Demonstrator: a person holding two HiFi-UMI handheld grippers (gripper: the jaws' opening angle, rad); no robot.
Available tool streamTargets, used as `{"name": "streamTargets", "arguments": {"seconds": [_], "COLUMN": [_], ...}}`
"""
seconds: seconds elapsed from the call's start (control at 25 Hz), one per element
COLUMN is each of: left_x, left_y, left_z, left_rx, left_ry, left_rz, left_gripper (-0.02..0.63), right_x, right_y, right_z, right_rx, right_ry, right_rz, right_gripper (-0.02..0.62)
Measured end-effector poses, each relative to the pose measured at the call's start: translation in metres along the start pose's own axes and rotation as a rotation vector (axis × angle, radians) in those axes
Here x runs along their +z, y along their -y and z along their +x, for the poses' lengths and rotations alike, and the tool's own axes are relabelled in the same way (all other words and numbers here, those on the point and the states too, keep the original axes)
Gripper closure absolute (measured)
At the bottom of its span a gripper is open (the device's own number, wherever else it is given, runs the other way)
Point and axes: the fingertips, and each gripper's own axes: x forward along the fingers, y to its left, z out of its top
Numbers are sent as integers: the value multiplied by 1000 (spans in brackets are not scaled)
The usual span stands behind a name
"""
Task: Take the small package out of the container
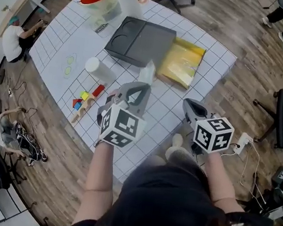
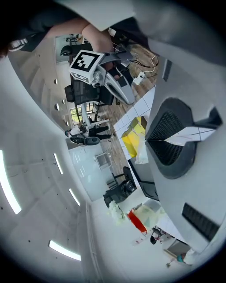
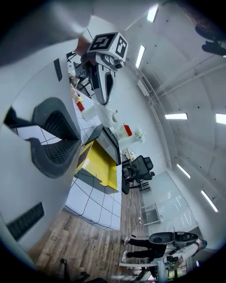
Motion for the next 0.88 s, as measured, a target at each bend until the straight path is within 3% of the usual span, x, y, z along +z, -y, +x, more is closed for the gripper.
{"name": "streamTargets", "arguments": {"seconds": [0.88], "left_x": [-69], "left_y": [30], "left_z": [-76], "left_rx": [80], "left_ry": [-12], "left_rz": [-252], "left_gripper": [578], "right_x": [15], "right_y": [-45], "right_z": [-1], "right_rx": [43], "right_ry": [27], "right_rz": [-112], "right_gripper": [581]}}
